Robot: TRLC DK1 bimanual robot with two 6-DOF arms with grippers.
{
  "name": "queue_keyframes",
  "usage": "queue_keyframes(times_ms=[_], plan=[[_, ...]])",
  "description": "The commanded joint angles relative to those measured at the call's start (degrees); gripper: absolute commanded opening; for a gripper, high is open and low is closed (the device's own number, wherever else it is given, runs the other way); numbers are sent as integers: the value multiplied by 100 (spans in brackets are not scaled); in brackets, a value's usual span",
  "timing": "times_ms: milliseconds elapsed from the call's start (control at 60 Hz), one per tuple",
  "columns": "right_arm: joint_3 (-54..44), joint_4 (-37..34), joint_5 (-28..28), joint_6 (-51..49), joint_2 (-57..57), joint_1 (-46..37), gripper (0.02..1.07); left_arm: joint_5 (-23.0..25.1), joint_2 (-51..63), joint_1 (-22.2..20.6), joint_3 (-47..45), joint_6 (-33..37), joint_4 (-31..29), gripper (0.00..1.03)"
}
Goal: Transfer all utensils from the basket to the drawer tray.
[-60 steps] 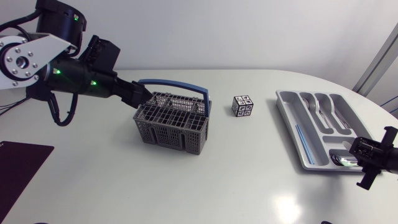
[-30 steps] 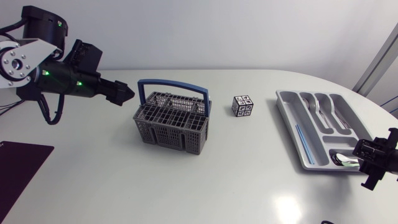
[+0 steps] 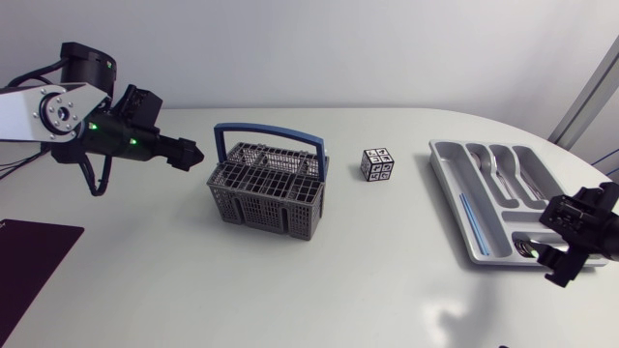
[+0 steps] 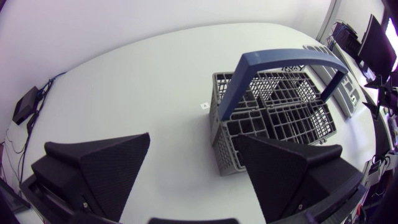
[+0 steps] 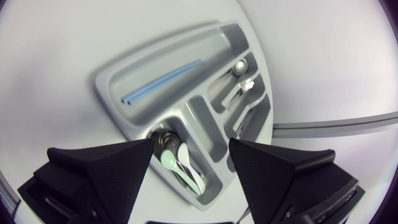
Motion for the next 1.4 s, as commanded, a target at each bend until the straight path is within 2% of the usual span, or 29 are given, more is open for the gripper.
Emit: queue_keyframes(times_ms=[0, 250, 483, 683, 967, 1383], plan=[[37, -258, 170, 782, -214, 633, 92, 21, 278, 64, -143, 110, 84, 98], [143, -478, 1032, 2619, -240, 2988, 92, 21, 753, 64, -187, 207, 251, 98], [802, -566, 1208, 4183, 577, 4395, 92, 21, 955, -130, -196, 224, 321, 98], [1391, -548, 1208, 4966, 1395, 4975, 92, 30, 911, -411, -372, 295, 321, 98], [2173, -469, 1199, 5598, 2432, 5282, 92, 30, 682, -692, -600, 295, 338, 98], [2542, -355, 1146, 5906, 2819, 5440, 92, 30, 454, -1009, -653, 207, 347, 98]])
